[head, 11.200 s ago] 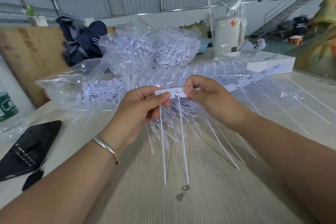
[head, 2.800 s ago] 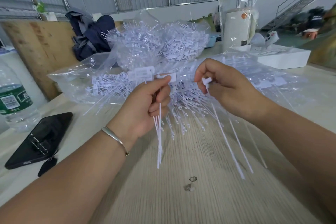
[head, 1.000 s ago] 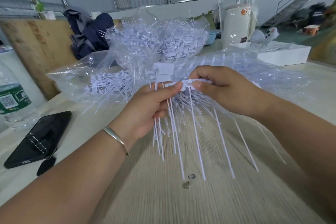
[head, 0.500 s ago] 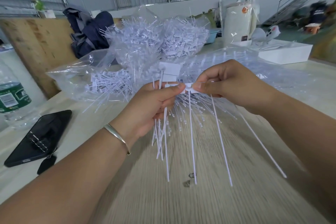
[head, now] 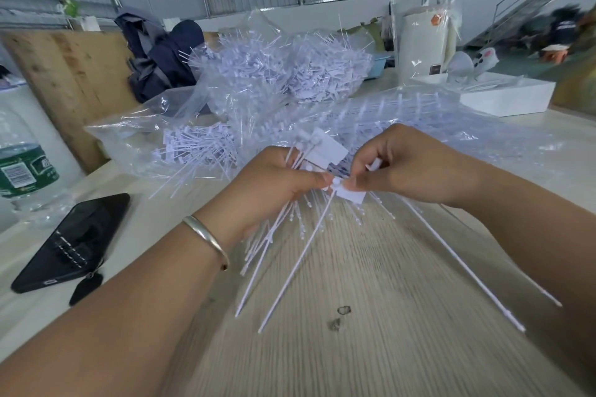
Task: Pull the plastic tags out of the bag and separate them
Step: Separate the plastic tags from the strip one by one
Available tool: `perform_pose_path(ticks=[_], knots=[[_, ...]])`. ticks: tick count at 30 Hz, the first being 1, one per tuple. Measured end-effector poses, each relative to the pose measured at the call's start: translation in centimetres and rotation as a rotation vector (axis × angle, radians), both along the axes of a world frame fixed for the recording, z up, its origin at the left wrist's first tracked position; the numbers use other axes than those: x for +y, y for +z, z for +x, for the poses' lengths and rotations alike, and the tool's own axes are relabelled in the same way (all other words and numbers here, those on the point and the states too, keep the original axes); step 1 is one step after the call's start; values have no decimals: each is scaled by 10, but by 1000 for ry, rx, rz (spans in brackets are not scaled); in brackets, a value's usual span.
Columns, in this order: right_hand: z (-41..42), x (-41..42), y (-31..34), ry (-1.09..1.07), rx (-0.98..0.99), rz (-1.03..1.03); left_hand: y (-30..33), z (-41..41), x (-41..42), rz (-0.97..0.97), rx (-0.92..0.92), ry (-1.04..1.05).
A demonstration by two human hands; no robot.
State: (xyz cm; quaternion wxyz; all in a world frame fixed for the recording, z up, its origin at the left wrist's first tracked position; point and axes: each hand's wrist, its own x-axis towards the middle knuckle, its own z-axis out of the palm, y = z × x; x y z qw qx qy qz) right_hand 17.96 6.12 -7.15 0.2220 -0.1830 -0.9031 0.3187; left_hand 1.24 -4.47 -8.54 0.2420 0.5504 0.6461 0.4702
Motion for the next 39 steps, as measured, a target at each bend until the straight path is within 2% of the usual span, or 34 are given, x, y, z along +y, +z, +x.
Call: perform_pose_path(ticks=[5, 10, 14, 16, 18, 19, 22, 23, 25, 29, 31, 34, 39], knots=[[-2, 2, -4, 21, -14, 22, 7, 3, -1, 47, 223, 47], [-3, 0, -5, 73, -191, 110, 7, 10, -2, 30, 662, 68], [-3, 1, -8, 83, -320, 212, 5, 9, -5, 81, 1020, -10], [-2, 3, -6, 65, -299, 215, 1, 5, -5, 62, 1101, -15], [2, 4, -1, 46, -208, 158, -3, 1, -3, 78, 1027, 42], [3, 5, 2, 35, -146, 121, -5, 0, -1, 118, 879, 86], [4, 8, 1, -6, 36, -4, -4, 1, 4, 275, 253, 203], [3, 8, 0, -11, 69, -47, -2, 0, 5, 299, 98, 231], [3, 8, -1, -8, 122, -127, 1, -3, 6, 270, -77, 258], [3, 7, 2, 4, 265, -178, 1, 0, 4, 199, -174, 258], [2, 5, 3, 6, 326, -140, 2, 4, 4, 205, -184, 224], [-1, 1, 1, -14, 324, -58, 5, 12, 3, 246, -299, 137], [-5, -6, -1, -3, 253, 38, 3, 19, -1, 203, -141, 81]])
